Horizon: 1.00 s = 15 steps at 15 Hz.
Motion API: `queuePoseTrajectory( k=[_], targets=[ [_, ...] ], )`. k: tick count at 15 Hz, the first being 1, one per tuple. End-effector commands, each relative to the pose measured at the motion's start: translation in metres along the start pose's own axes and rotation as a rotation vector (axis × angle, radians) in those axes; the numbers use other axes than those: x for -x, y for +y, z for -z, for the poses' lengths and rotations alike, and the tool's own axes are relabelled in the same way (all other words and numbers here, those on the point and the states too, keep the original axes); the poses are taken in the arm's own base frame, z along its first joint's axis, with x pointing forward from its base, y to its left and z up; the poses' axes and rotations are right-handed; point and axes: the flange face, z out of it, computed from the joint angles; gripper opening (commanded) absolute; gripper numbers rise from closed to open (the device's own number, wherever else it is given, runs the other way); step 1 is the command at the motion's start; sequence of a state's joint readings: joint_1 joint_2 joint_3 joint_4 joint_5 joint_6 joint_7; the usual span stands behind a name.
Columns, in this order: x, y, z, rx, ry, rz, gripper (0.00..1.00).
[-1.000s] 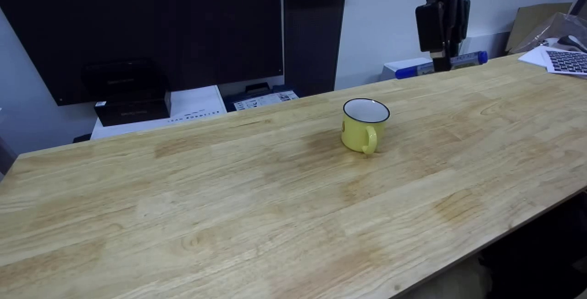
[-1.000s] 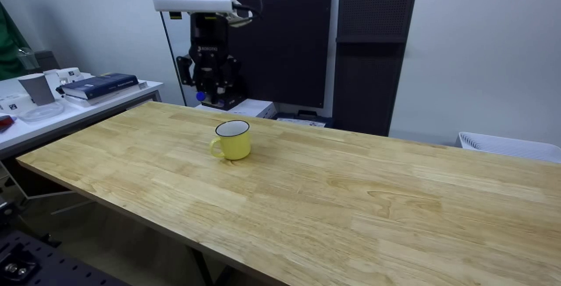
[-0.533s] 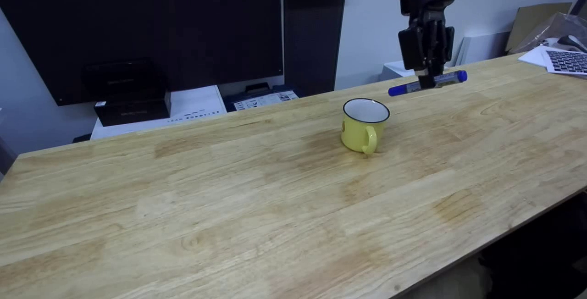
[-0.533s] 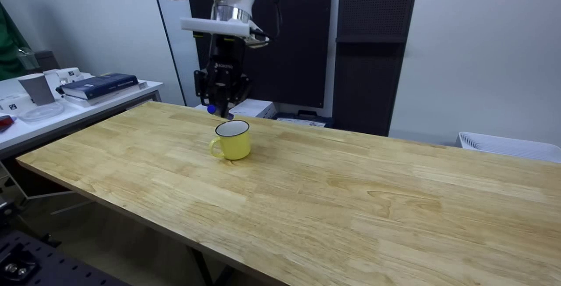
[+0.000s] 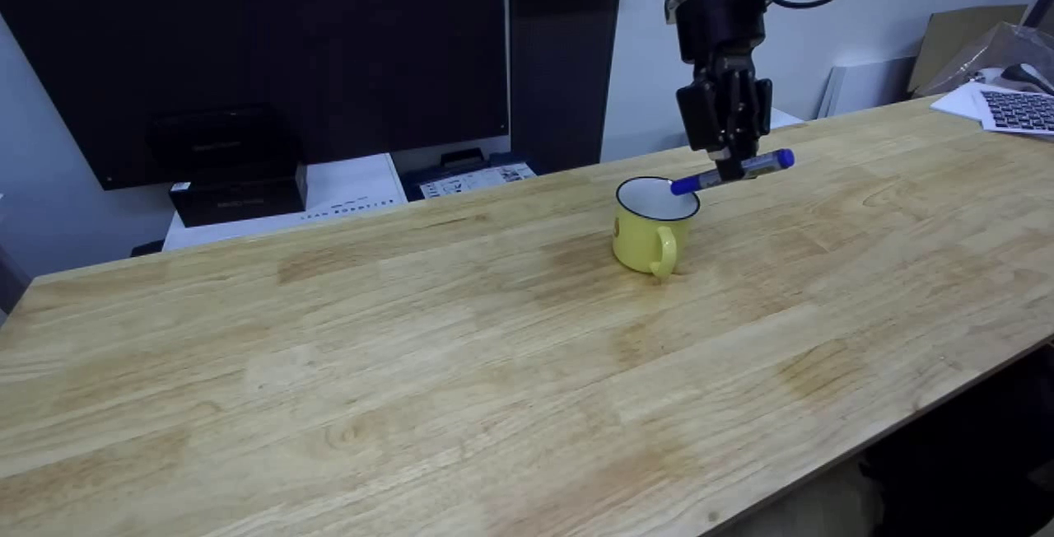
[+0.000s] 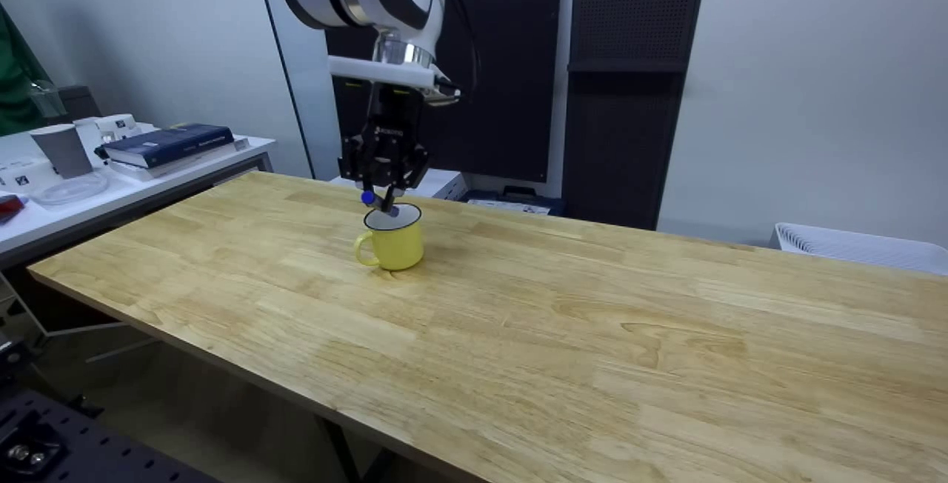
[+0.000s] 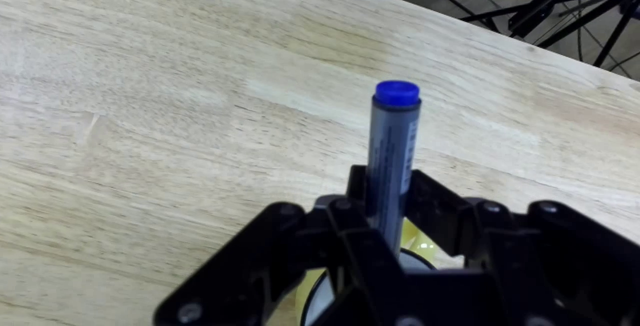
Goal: Put the marker into the cup.
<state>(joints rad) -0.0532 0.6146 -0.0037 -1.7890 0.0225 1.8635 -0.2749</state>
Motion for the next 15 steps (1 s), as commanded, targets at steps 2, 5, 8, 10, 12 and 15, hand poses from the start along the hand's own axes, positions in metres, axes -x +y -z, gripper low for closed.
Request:
queuePoseTrajectory(
  k=[2, 5, 8, 10, 12, 15],
  targets=[
    [-0.025, 0.0, 0.003, -0.02, -0.027, -0.016, 0.06],
    [-0.038, -0.001, 0.001, -0.022, -0.04, -0.007, 0.06],
    [-0.047, -0.001, -0.001, -0.031, -0.056, -0.001, 0.49],
    [-0.052, -0.002, -0.001, -0.036, -0.065, 0.004, 0.58],
    [-0.055, -0.001, 0.0, -0.039, -0.069, 0.009, 0.7],
    [-0.057, -0.006, 0.01, -0.019, -0.045, 0.023, 0.9]
  ],
)
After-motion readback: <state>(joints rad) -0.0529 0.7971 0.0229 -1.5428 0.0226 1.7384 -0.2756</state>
